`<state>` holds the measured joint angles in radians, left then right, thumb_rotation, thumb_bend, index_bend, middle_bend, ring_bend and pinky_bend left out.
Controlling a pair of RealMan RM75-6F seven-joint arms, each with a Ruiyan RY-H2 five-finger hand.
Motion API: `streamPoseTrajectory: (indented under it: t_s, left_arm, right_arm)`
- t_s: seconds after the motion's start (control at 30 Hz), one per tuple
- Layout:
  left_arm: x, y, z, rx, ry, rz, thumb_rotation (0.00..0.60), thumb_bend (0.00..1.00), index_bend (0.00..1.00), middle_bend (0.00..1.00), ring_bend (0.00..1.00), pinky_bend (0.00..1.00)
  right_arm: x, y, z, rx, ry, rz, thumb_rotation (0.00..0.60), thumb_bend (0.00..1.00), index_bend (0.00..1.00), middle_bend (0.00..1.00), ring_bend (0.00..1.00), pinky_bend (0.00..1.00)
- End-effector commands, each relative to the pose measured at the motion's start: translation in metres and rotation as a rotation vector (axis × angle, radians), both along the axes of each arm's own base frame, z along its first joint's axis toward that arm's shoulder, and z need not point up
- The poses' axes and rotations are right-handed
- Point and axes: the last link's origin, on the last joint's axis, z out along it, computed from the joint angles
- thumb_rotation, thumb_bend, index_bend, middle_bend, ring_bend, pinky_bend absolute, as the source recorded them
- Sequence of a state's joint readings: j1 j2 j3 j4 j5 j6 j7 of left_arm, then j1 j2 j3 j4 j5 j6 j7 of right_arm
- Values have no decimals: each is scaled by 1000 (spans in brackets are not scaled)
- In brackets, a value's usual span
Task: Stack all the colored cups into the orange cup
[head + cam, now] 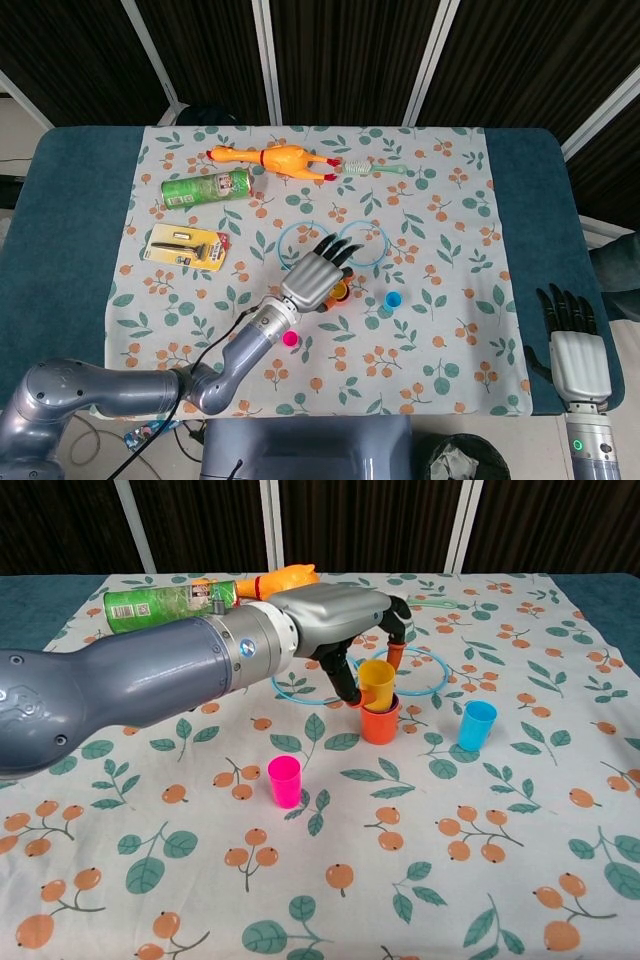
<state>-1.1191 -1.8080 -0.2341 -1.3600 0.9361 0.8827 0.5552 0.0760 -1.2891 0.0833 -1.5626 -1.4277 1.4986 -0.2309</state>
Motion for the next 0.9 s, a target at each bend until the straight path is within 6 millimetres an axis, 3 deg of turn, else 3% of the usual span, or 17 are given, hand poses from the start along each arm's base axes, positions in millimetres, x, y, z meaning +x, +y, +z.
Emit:
streamPoseTrajectory:
  t_s: [0.03, 0.2, 0.5, 0.9]
  left_arm:
    - [-2, 0, -1, -5, 27, -1, 600, 269, 233, 7, 0, 0]
    - [-4, 1, 7, 37, 44, -32, 600, 250, 133, 0, 0, 0]
    - [-21, 10, 49, 114, 9, -6, 600, 239, 127, 0, 0, 0]
    - [-71, 12, 128, 232, -83, 94, 600, 239, 156, 0, 0, 0]
  right_arm:
    - [-1, 0, 0, 7, 2, -4, 600, 368, 0, 0, 0, 67]
    - [0, 1, 0, 28, -2, -10, 600, 370, 0, 0, 0, 67]
    - [4, -7, -5, 77, -75, 1, 600, 369, 0, 0, 0, 66]
    - [39, -66, -12, 290, -194, 88, 600, 369, 0, 0, 0, 67]
